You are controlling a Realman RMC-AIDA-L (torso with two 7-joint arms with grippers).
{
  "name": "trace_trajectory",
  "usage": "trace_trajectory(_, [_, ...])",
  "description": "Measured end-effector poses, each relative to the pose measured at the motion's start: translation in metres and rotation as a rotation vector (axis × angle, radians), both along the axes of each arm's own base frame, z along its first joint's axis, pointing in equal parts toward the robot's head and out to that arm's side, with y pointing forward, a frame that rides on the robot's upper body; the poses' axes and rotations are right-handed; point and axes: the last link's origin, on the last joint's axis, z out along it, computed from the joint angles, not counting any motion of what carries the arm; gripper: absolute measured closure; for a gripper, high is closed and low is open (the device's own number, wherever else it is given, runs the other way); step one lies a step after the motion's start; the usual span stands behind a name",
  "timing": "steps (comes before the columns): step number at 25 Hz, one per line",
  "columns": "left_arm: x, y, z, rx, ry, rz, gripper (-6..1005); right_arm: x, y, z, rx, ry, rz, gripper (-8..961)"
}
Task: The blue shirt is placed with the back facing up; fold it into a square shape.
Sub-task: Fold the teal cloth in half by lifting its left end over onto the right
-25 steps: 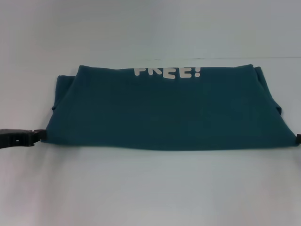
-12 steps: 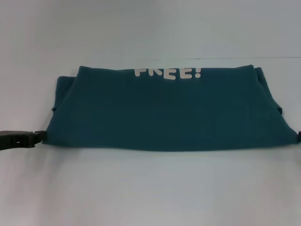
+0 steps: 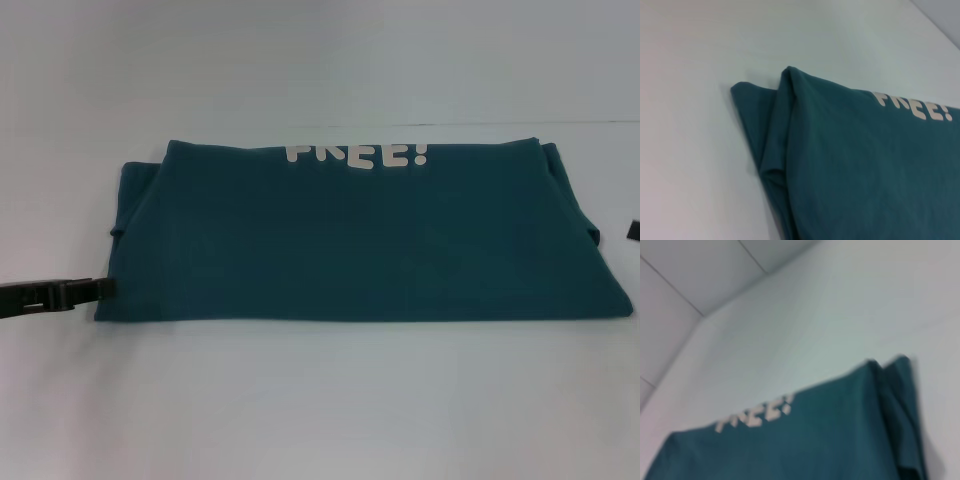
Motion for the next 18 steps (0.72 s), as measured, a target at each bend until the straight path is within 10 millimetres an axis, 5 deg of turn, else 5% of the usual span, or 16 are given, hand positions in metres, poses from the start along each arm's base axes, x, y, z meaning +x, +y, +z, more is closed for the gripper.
trace_trajectory(10, [-0.004,-0.006,0.003,-0.017,-0.093,0.149,447,-0.027,0.019,0.0,0.0,-0.004,0.138,214])
trace_trajectory(15, [-0.003,-0.01,0.001,-0.047,-0.131,0.203,282,-0.036,0.028,-0.002,0.004,-0.008,0.161,129])
trace_trajectory(18, [-0.001,-0.01,-0.001,-0.06,-0.151,0.227,283,-0.039,0.031,0.0,0.013,-0.01,0.167,77])
